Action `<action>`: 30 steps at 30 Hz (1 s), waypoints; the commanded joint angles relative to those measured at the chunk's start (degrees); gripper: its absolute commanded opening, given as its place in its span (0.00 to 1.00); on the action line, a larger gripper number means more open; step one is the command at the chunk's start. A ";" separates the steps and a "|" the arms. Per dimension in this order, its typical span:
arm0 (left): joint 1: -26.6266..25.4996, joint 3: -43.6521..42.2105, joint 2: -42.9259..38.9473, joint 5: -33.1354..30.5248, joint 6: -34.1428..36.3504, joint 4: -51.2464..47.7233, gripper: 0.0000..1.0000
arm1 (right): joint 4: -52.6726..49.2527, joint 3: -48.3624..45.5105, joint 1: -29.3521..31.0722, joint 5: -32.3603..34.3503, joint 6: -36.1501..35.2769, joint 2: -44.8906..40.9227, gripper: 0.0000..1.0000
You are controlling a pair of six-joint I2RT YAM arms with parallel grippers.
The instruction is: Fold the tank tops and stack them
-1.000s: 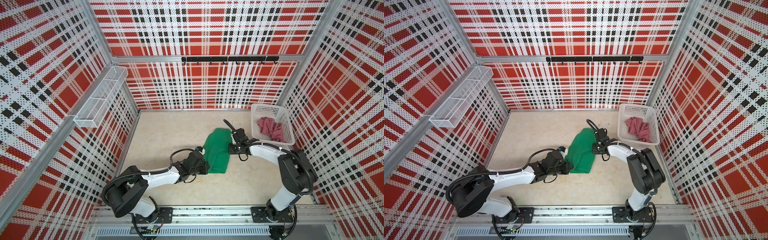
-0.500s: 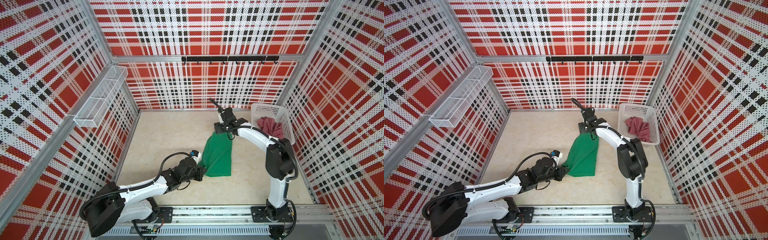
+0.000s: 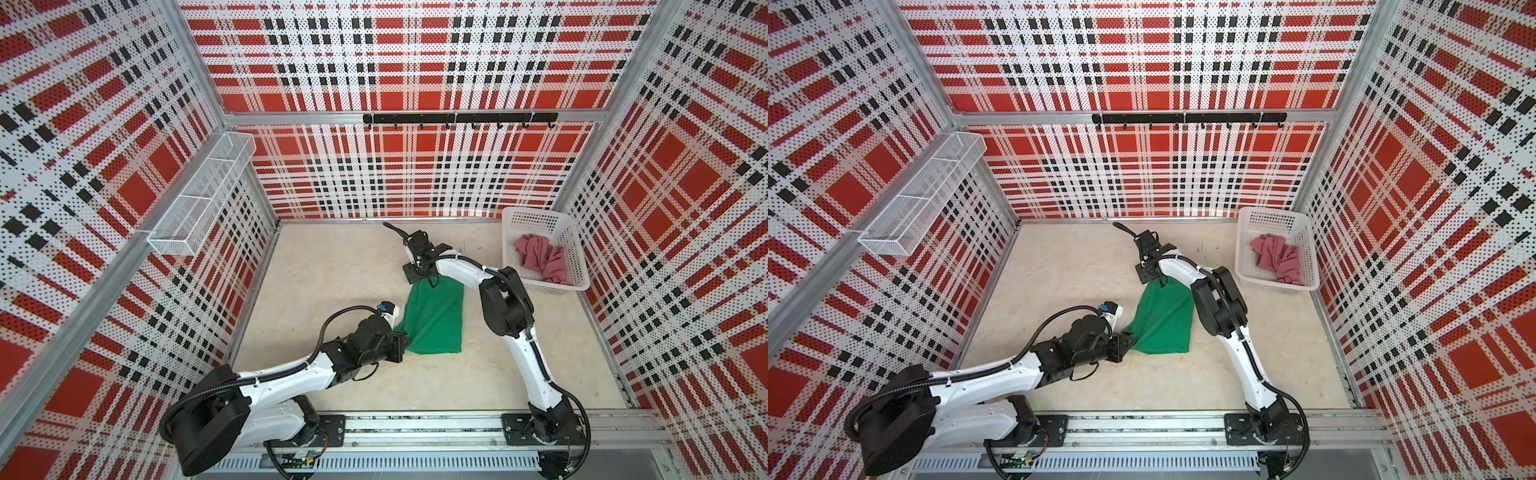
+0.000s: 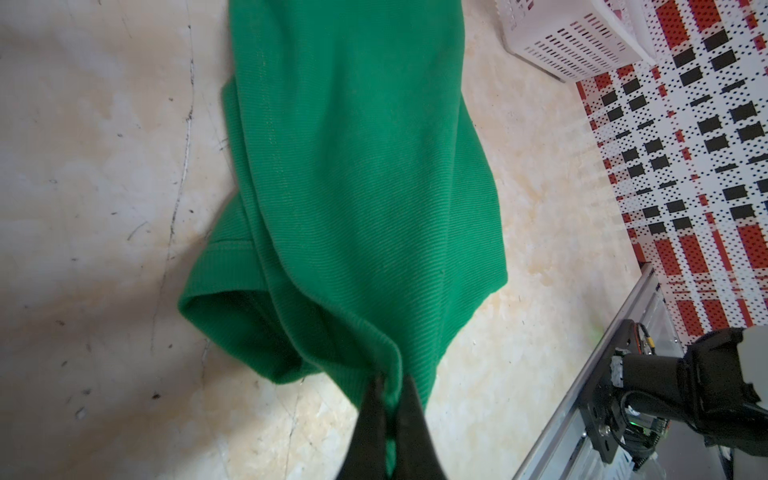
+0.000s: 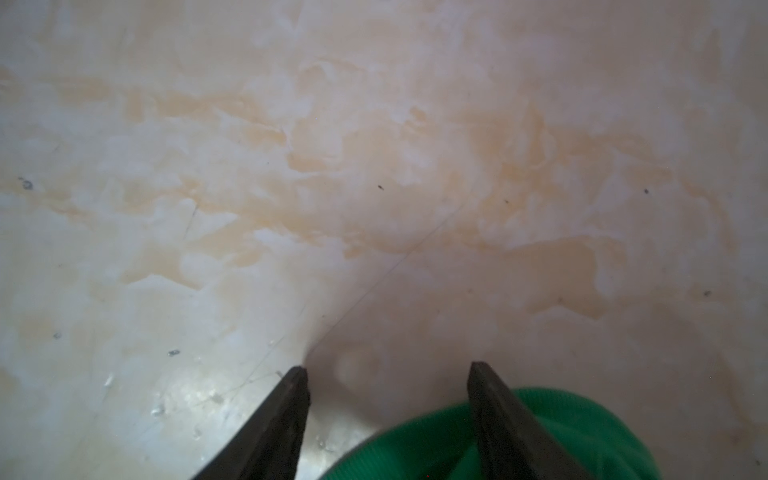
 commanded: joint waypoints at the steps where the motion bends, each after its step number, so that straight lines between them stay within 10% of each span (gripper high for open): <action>1: 0.84 0.38 -0.27 -0.42 -0.26 -0.52 0.00 | -3.42 -5.79 -0.38 2.82 0.62 -4.25 0.66; 9: 1.16 0.86 1.48 -0.05 0.09 -0.50 0.00 | -2.13 -12.85 -1.43 1.87 3.77 -8.28 0.58; 17: 3.01 2.56 1.28 -0.66 1.28 -1.73 0.00 | 0.27 -12.64 -2.29 -0.72 5.51 -9.81 0.00; 30: 24.69 40.57 13.09 -11.52 26.40 -15.48 0.00 | 23.43 -12.79 -10.97 -14.79 6.70 -28.39 0.00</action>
